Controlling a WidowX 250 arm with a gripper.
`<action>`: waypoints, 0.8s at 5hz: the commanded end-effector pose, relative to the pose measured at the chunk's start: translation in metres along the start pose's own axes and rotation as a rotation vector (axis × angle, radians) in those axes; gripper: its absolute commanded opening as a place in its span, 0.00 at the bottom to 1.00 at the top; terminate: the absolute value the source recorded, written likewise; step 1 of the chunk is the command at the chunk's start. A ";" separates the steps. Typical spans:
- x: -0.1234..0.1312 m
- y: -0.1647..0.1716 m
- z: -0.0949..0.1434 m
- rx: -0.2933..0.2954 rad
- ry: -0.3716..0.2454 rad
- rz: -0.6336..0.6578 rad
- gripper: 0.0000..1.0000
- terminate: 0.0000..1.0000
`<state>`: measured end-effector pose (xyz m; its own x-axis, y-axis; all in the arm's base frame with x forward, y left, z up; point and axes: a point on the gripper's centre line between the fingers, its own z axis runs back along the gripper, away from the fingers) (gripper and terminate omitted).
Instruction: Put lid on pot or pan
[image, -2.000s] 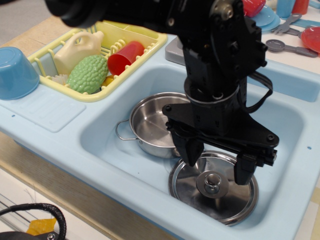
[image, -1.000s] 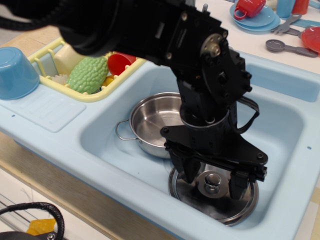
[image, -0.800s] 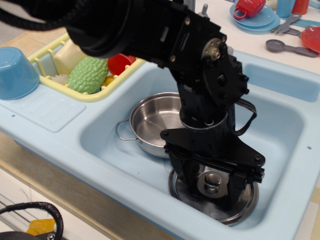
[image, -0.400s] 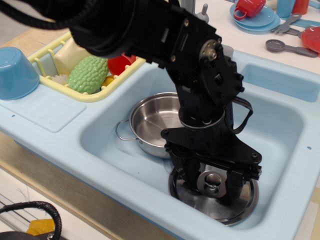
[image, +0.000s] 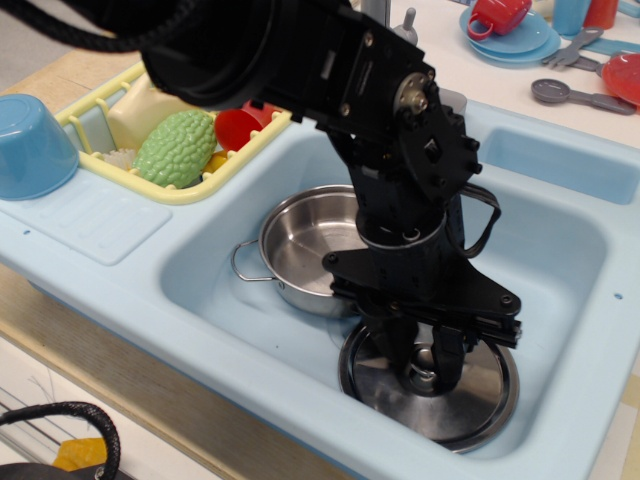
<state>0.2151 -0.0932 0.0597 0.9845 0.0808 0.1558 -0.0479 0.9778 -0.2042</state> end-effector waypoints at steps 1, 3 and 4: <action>-0.005 -0.002 0.004 -0.010 0.012 0.002 0.00 0.00; 0.000 -0.016 0.018 -0.008 -0.003 -0.049 0.00 0.00; 0.014 -0.024 0.031 0.003 0.013 -0.075 0.00 0.00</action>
<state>0.2184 -0.1043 0.0909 0.9915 0.0021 0.1297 0.0179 0.9881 -0.1528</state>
